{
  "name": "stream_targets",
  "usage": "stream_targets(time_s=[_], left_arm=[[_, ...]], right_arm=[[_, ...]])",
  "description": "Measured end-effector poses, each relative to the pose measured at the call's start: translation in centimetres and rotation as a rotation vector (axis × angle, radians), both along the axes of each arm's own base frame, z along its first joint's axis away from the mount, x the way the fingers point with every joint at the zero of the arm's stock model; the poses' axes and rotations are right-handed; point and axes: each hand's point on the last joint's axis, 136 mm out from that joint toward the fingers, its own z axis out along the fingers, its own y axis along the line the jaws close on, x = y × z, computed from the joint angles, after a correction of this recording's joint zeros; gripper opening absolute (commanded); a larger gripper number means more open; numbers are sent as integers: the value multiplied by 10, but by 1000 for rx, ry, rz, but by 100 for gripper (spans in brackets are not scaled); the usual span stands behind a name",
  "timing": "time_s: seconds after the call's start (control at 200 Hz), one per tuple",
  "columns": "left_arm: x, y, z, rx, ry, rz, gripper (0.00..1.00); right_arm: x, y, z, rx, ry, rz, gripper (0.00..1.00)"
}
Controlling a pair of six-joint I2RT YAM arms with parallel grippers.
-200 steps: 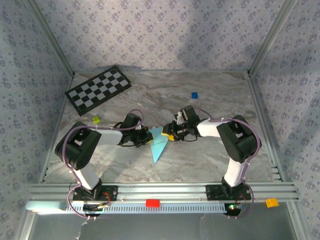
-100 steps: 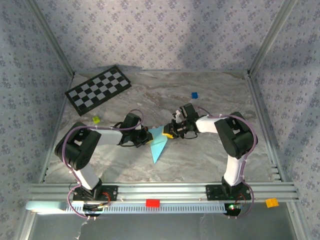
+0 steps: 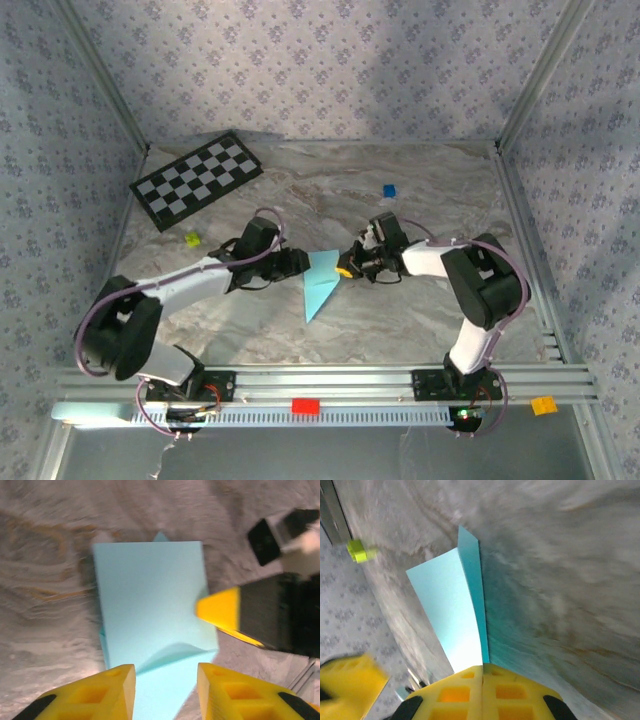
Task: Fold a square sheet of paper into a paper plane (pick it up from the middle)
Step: Fold the wing for the fifth time at the center of the table.
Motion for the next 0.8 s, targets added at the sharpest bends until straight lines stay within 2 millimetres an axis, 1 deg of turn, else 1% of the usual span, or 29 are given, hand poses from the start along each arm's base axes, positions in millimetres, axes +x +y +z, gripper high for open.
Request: stream_targets(time_s=[0.06, 0.115, 0.265, 0.365, 0.6, 0.805], left_arm=[[-10, -9, 10, 22, -60, -51, 41], [-21, -14, 11, 56, -95, -93, 41], [-51, -24, 0, 181, -165, -207, 44], [-63, -27, -9, 267, -204, -267, 45], [-68, -38, -35, 487, -260, -355, 48], [-66, -41, -51, 653, -305, -384, 49]], right_arm=[[1, -5, -2, 1, 20, -63, 0], [1, -8, -5, 0, 37, -109, 0], [4, -9, -2, 8, 51, -182, 0], [6, -6, 4, 16, 42, -198, 0], [7, -5, 6, 23, 45, -209, 0], [7, -5, 6, 23, 45, -207, 0]])
